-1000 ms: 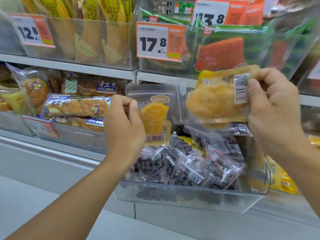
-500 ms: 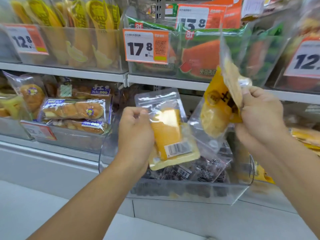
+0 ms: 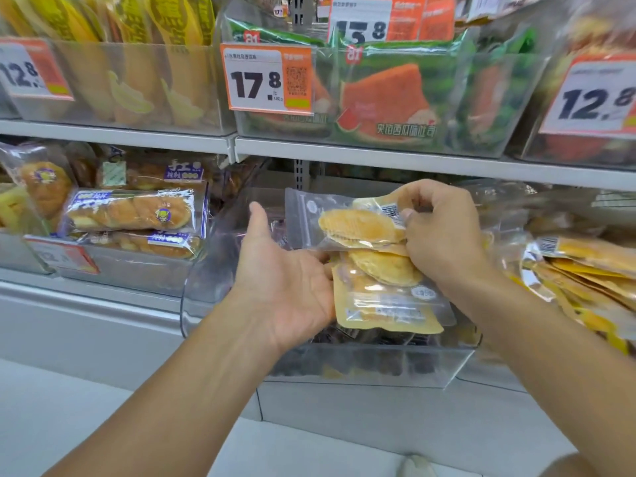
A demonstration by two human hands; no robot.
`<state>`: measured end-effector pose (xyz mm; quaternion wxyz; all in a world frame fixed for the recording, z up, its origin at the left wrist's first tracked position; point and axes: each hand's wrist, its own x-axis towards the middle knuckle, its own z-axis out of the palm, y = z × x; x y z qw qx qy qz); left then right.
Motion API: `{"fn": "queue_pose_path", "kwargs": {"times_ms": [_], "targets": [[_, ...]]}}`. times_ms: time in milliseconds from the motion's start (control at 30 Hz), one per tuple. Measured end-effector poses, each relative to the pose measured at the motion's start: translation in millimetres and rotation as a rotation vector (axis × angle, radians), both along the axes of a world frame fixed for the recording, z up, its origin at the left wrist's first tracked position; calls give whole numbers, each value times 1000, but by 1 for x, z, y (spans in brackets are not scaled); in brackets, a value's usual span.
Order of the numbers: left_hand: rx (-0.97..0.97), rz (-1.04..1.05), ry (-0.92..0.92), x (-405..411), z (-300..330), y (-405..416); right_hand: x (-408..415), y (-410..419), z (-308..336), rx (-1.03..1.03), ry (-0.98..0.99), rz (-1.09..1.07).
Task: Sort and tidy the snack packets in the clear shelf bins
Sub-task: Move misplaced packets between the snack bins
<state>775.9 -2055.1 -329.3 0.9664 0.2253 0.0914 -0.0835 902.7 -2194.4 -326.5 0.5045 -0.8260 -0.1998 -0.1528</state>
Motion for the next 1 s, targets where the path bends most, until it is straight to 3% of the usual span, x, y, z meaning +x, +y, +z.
{"fn": "queue_pose_path", "kwargs": {"times_ms": [167,400,533,733,933,1000], "targets": [[-126,-105,-136,3,-2,-2,0,-4,1,-1,3,101],[-99,-251,-222,16,4,-5,2,-21,11,-46,-26,234],[19,-255,-154,22,9,-16,1,-33,15,-32,-32,265],[373,-256,-81,30,2,-41,2,-35,8,106,9,105],[426,-69,-69,25,13,-48,-12,-32,27,340,-29,-54],[368,58,-92,27,21,-54,-18,-36,37,286,152,-29]]}}
